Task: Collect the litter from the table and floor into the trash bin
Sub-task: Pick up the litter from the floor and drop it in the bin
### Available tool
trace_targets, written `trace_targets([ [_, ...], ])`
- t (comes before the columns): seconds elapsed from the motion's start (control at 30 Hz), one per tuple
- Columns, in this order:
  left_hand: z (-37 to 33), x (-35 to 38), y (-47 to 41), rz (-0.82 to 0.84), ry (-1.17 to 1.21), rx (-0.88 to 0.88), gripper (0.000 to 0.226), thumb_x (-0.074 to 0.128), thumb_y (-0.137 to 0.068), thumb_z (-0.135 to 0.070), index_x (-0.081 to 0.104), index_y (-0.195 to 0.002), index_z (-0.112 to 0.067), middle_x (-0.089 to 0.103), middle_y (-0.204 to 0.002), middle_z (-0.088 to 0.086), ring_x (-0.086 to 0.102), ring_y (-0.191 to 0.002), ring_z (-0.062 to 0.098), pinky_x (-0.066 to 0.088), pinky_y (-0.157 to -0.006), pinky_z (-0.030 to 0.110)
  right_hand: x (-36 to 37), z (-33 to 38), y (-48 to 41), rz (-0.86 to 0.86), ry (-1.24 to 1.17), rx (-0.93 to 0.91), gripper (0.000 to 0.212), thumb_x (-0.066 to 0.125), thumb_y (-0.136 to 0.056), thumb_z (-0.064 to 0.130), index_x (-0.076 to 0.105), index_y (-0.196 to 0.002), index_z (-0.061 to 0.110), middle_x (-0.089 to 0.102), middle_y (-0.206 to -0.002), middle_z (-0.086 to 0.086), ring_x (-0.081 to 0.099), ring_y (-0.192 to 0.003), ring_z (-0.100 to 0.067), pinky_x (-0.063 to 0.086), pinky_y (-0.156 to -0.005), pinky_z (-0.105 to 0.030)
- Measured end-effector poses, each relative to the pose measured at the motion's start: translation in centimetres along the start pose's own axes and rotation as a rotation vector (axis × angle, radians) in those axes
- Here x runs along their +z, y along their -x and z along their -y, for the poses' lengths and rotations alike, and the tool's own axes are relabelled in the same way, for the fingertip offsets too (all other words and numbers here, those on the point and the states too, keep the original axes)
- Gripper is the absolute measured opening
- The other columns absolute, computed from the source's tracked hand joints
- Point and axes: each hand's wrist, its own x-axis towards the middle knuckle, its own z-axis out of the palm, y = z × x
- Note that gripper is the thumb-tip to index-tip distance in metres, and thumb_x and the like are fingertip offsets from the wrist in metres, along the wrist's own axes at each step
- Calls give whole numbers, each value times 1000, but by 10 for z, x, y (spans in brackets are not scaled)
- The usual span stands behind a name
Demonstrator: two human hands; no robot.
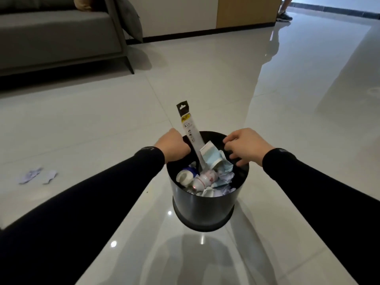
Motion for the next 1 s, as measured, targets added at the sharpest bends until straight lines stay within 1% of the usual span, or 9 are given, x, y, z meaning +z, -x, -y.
trace_targets([
  [0.07, 7, -22, 3, 4, -179, -19, 30, 52, -81, -15, 53, -108, -1, 63, -100, 11, 62, -81, 26, 52, -66, 33, -2, 3, -6, -75, -4, -27, 17, 49, -82, 13, 61, -71, 20, 70, -81, -13, 71, -84, -33, 60, -63, -40],
  [0.17, 26, -57, 11, 83, -349, -94, 25, 52, -82, -17, 63, -99, -3, 67, -95, 13, 63, -72, 27, 51, -62, 30, -3, 15, -16, -99, -16, -78, 19, 49, -80, 13, 61, -67, 18, 68, -70, -8, 71, -81, -33, 55, -54, -30],
  [0.27, 50, -92, 17, 53, -421, -152, 26, 54, -84, -19, 66, -101, -4, 68, -99, 13, 65, -80, 30, 52, -70, 33, 5, 35, -26, -103, -2, -140, 18, 48, -79, 12, 64, -70, 14, 71, -76, -13, 71, -78, -35, 58, -62, -39],
  [0.4, 100, -133, 26, -50, -403, -222, 21, 56, -83, -18, 68, -98, -9, 66, -75, 4, 67, -86, 29, 50, -71, 31, 37, 74, -37, -117, -38, -272, 18, 49, -79, 15, 63, -68, 18, 73, -82, -11, 70, -74, -28, 58, -70, -41],
  [0.53, 172, -166, 34, -189, -179, -323, 14, 56, -80, -11, 68, -87, -10, 70, -78, 10, 68, -83, 30, 50, -63, 29, 100, 119, -37, 106, -104, -336, 19, 50, -80, 11, 61, -71, 23, 67, -71, 1, 63, -54, -9, 46, -41, -17],
  [0.7, 266, -164, 20, -257, 134, -388, 14, 54, -80, -7, 68, -81, -6, 70, -83, 11, 65, -70, 21, 55, -64, 33, 207, 151, -52, 338, 33, -303, 19, 50, -79, 8, 61, -71, 20, 65, -75, 0, 64, -65, -11, 48, -49, -21],
  [0.8, 327, -158, 10, -307, 159, -469, 17, 50, -81, -7, 67, -79, -5, 71, -87, 16, 68, -76, 28, 57, -70, 38, 270, 153, -70, 416, 82, -254, 18, 50, -82, 8, 59, -74, 22, 66, -82, -1, 65, -70, -12, 49, -52, -23],
  [0.93, 421, -161, 16, -370, 79, -713, 28, 45, -87, -4, 64, -106, 0, 68, -102, 26, 66, -94, 40, 54, -87, 48, 345, 159, -91, 494, 119, -198, 17, 52, -82, 6, 62, -81, 20, 67, -84, -1, 66, -71, -11, 49, -53, -23],
  [1.0, 461, -156, 20, -315, 55, -794, 29, 42, -87, -2, 64, -105, 7, 68, -103, 28, 65, -96, 40, 54, -87, 45, 380, 169, -98, 536, 127, -173, 17, 53, -82, 5, 63, -89, 16, 68, -85, -4, 65, -69, -11, 50, -54, -24],
])
